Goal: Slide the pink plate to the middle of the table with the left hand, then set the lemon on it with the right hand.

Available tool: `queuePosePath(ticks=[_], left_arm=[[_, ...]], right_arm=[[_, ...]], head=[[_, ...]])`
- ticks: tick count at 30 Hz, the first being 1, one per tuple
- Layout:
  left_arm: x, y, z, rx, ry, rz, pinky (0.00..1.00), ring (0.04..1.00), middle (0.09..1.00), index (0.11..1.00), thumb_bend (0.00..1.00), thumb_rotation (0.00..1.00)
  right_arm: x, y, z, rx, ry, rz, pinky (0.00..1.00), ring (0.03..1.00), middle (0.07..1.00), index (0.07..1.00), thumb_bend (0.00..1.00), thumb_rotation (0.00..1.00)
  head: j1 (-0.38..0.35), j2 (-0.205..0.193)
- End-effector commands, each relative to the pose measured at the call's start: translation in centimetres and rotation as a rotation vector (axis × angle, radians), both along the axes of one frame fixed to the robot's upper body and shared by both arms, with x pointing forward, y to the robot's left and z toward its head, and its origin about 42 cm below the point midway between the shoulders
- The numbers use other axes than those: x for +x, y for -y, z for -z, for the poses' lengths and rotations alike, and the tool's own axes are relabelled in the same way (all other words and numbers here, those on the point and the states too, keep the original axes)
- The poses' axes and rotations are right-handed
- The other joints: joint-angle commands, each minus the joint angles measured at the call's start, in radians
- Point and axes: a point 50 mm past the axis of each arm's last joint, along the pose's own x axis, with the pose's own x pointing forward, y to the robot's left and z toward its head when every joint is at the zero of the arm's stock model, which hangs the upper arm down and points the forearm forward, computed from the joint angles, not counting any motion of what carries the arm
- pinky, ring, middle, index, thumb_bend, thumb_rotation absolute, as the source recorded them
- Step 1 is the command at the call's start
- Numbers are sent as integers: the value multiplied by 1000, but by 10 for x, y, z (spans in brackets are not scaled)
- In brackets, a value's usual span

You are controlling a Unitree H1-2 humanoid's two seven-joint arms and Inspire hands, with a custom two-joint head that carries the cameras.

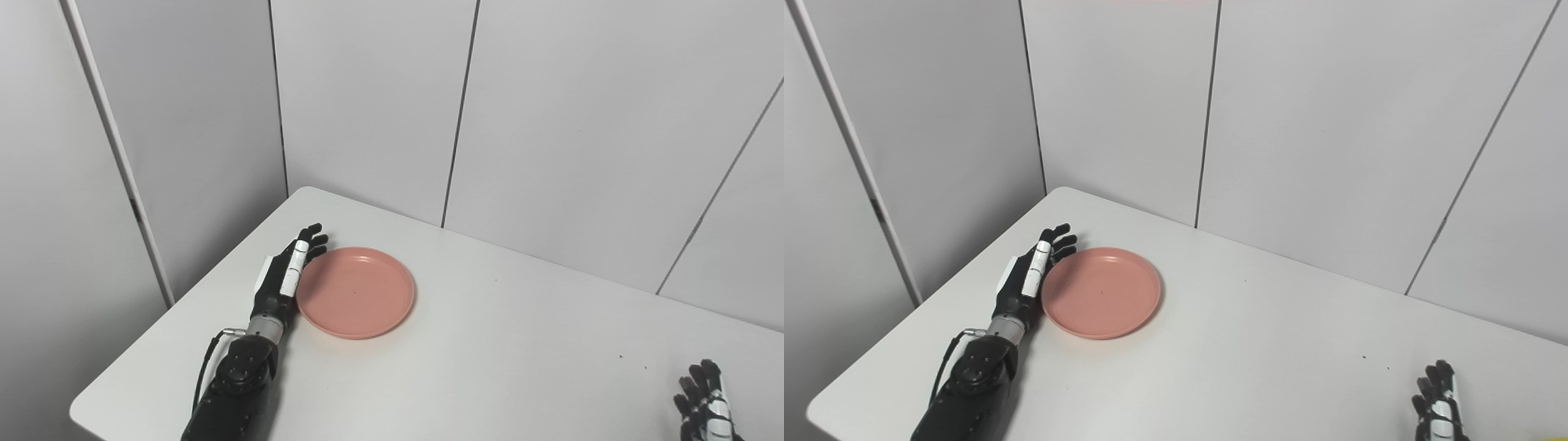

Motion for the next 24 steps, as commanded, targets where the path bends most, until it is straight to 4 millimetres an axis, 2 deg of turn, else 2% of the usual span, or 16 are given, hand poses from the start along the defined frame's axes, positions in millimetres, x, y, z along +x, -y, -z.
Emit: queuePosePath(ticks=[1,7,12,18,24], left_arm=[[3,16,-3,4,21,50,834,844,844,835,737,1000],[4,36,2,10,-8,84,832,843,845,837,729,1000],[4,50,3,-8,-29,109,841,853,853,843,722,1000],[4,55,3,-16,-41,146,852,865,864,855,711,1000],[5,57,-1,-26,-43,178,841,851,849,845,744,1000]], right_arm=[[3,0,-7,11,34,7,1000,1000,1000,1000,635,1000],[8,-1,0,16,46,10,1000,1000,1000,1000,665,1000],[10,-4,2,12,58,4,1000,1000,1000,1000,710,1000],[11,-15,-1,17,54,8,1000,1000,1000,1000,728,1000],[14,-27,-7,8,51,19,1000,1000,1000,1000,736,1000]], head=[[-9,9],[-48,28],[-125,63],[-204,99],[-290,140]])
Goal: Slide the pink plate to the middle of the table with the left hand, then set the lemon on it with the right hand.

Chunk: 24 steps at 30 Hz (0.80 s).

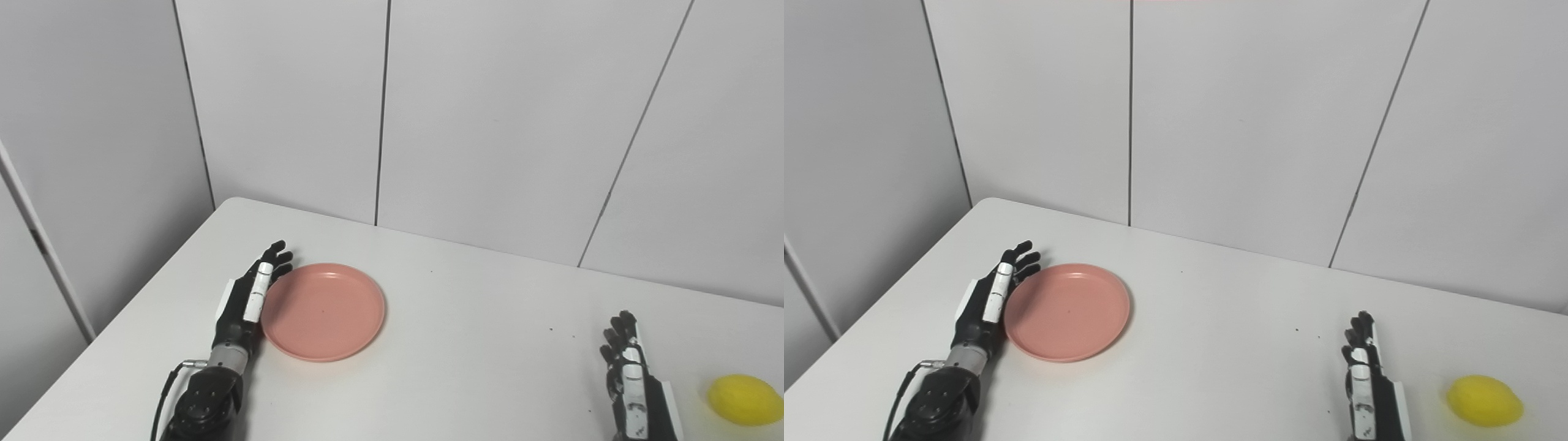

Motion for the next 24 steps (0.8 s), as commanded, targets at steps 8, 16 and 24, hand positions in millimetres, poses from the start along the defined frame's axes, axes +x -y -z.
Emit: queuePosePath(ticks=[8,16,24], left_arm=[[11,19,-4,-32,-17,111,834,851,849,839,731,1000],[14,32,-5,-56,-13,130,846,855,851,840,704,1000],[14,57,0,-89,-23,160,868,871,862,849,707,1000]], right_arm=[[8,-32,-14,45,1,-3,1000,1000,1000,992,760,1000],[12,-47,-20,55,2,-17,1000,1000,1000,995,729,1000],[15,-53,-22,62,-4,-28,1000,1000,1000,992,734,1000]], head=[[-138,47],[-207,70],[-233,76]])
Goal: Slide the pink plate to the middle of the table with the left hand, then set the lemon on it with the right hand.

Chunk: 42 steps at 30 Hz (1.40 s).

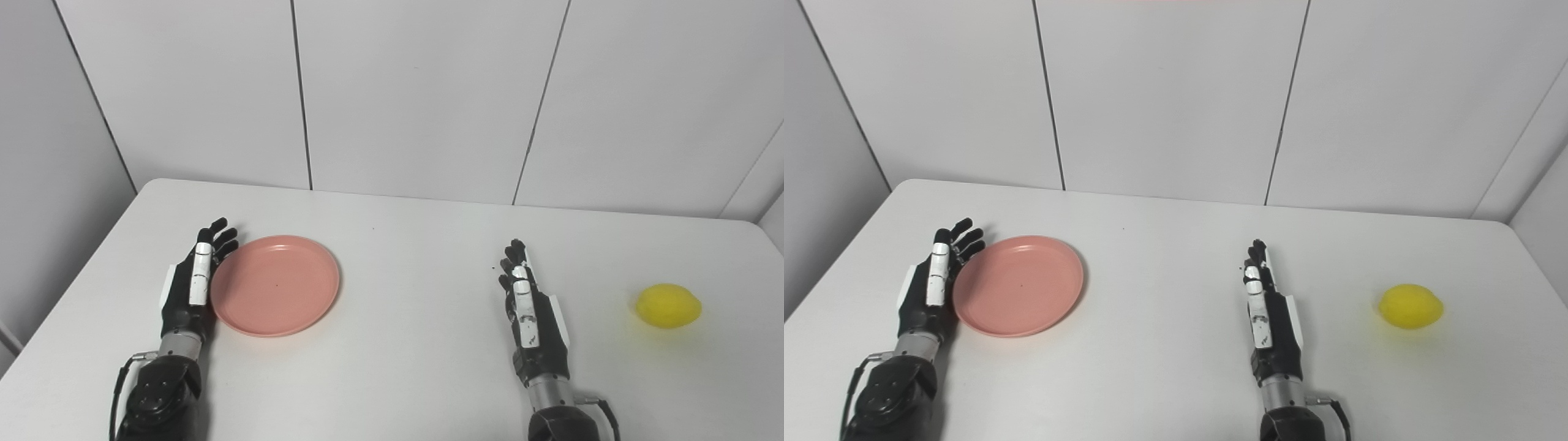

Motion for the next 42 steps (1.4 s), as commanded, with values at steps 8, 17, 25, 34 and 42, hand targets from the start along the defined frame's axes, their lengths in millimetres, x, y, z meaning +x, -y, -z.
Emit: queuePosePath(ticks=[8,17,25,34,42], left_arm=[[4,67,15,-47,-16,142,871,880,876,860,706,1000],[-3,104,25,-89,-29,172,903,892,893,887,693,1000],[-10,137,23,-137,-47,180,911,911,909,907,688,1000],[-14,160,22,-153,-31,218,945,922,918,913,677,1000],[-20,175,24,-133,-37,271,923,926,925,922,661,1000]], right_arm=[[8,-2,-16,1,45,-16,1000,1000,1000,993,739,1000],[8,8,-11,-7,43,-14,1000,1000,1000,995,750,1000],[6,13,-11,-14,45,-15,1000,1000,1000,999,737,1000],[5,16,-9,-30,34,-14,1000,1000,1000,999,757,1000],[5,20,-9,-38,35,0,1000,1000,1000,997,754,1000]], head=[[-1,-5],[18,-24],[23,-34],[-10,-46],[-23,-51]])
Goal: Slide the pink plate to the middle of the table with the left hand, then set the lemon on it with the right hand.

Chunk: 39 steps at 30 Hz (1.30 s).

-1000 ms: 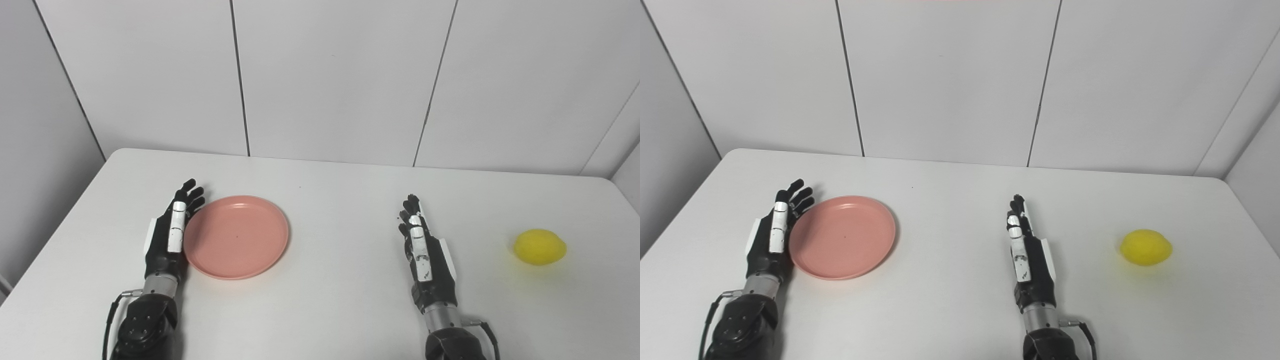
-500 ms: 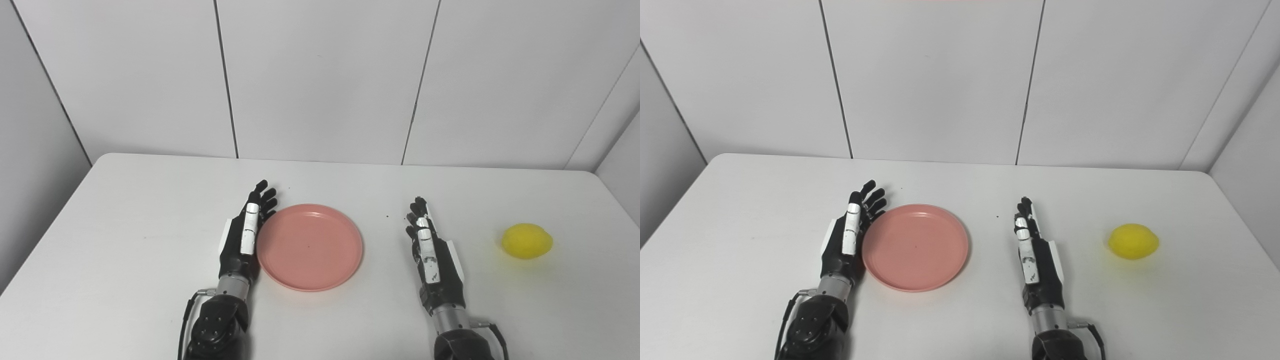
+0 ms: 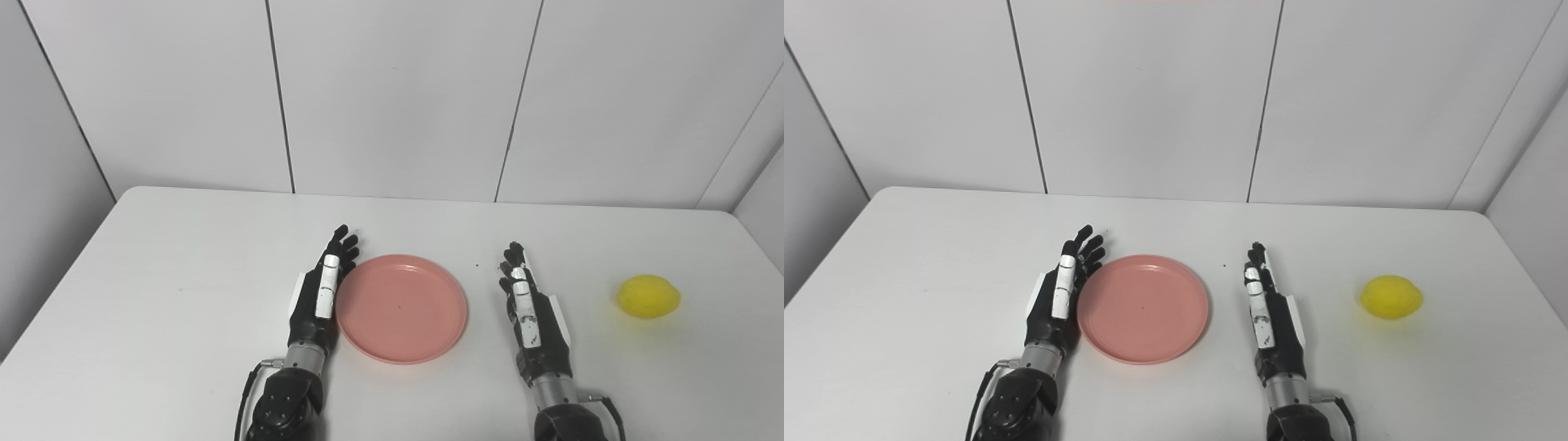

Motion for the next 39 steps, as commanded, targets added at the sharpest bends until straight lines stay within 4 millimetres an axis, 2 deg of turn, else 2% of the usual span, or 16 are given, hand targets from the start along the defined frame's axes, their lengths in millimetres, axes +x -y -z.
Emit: queuePosePath(ticks=[1,12,19,22,25,27,31,32,33,36,39], left_arm=[[-12,10,18,11,-57,27,920,925,924,922,660,1000],[-17,19,20,30,-35,35,886,907,909,911,635,1000],[-17,15,22,31,-36,46,899,914,916,918,636,1000],[-16,13,21,44,-39,34,882,902,909,913,628,1000],[-14,7,20,60,-45,36,887,906,913,917,631,1000],[-14,4,20,86,-41,39,889,908,915,920,634,1000],[-14,-1,22,119,-31,44,884,906,916,921,636,1000],[-14,-1,23,126,-27,43,874,902,912,919,632,1000],[-14,-2,23,124,-26,41,873,901,912,918,630,1000],[-15,-4,24,85,-34,48,891,912,919,922,634,1000],[-15,-5,24,75,-40,48,909,922,924,926,647,1000]], right_arm=[[5,1,-16,-2,53,-9,1000,1000,1000,997,755,1000],[6,0,-18,-7,62,-15,1000,1000,1000,996,751,1000],[5,-2,-21,-1,72,0,1000,1000,1000,994,750,1000],[6,3,-25,-65,126,16,1000,1000,1000,1000,726,1000],[8,17,-36,-195,179,116,1000,1000,1000,999,757,1000],[9,24,-42,-240,203,166,1000,1000,1000,994,732,1000],[8,45,-54,-356,231,270,952,991,998,990,734,913],[7,53,-56,-407,229,300,957,989,997,993,743,837],[6,61,-59,-446,223,330,958,988,997,994,744,825],[3,78,-63,-523,214,395,968,984,988,984,789,644],[1,91,-65,-589,201,444,939,968,980,975,813,584]], head=[[0,0],[-22,-4],[-57,-3],[-73,3],[-95,9],[-108,12],[-128,14],[-130,14],[-143,10],[-167,10],[-177,12]])
